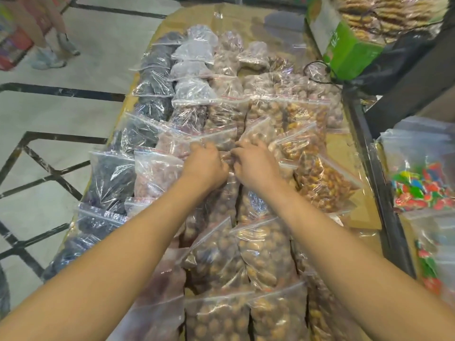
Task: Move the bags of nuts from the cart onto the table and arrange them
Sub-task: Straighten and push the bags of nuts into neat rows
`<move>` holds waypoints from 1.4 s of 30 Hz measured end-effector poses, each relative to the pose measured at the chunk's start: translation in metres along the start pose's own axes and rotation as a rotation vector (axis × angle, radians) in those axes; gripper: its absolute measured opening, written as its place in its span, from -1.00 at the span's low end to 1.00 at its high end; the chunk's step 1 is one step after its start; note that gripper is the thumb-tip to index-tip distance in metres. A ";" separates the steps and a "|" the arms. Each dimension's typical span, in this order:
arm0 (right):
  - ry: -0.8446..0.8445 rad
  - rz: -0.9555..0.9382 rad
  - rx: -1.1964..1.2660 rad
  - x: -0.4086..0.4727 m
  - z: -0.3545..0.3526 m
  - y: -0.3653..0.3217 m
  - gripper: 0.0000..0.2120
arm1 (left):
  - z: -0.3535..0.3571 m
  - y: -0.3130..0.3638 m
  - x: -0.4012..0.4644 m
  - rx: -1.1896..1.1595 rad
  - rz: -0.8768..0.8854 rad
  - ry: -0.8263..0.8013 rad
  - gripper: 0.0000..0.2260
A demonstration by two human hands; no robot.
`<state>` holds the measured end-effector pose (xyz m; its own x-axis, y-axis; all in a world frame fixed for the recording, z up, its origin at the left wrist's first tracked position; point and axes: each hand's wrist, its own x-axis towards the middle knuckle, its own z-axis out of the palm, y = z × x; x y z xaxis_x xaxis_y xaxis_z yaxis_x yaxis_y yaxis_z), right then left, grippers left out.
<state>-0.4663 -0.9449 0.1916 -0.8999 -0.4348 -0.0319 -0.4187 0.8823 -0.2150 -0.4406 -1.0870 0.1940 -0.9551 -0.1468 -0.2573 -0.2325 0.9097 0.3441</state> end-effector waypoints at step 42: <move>-0.079 0.152 -0.040 -0.002 -0.007 -0.016 -0.57 | 0.019 -0.016 -0.003 -0.058 0.130 -0.201 -0.42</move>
<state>-0.4586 -0.9566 0.2018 -0.9414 -0.3078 -0.1381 -0.2849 0.9446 -0.1630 -0.4302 -1.0934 0.1719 -0.9235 0.0553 -0.3796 -0.1258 0.8912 0.4359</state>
